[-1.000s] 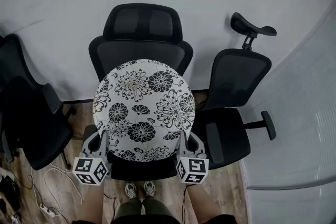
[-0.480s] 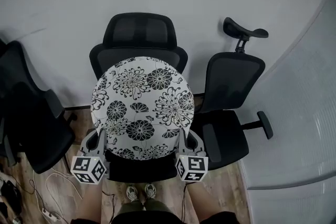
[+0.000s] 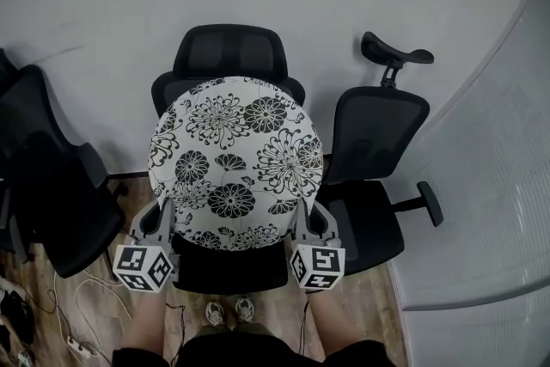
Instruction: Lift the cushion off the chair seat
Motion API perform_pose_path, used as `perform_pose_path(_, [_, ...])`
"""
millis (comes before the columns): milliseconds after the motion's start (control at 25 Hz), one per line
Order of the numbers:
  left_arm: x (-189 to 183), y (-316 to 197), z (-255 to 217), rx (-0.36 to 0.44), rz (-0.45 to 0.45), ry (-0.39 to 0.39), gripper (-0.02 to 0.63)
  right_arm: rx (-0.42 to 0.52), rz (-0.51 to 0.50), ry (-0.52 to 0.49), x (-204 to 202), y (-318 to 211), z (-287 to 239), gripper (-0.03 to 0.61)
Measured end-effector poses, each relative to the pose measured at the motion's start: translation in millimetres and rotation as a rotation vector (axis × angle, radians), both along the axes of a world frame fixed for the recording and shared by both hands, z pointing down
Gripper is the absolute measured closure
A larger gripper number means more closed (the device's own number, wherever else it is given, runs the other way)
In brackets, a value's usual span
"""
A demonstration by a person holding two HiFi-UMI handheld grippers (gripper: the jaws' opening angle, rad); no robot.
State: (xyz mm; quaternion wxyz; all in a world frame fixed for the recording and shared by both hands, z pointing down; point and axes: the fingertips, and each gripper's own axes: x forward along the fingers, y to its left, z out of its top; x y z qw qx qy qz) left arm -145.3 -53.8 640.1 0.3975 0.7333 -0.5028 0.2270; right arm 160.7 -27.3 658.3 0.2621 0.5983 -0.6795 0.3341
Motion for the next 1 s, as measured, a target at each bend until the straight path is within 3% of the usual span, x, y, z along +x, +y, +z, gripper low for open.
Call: perform_pose_path(1000, [-2,10,13,0.093,0.011,0.026,0.586,0.086,-0.041,0.037,-2,7,3,0.538])
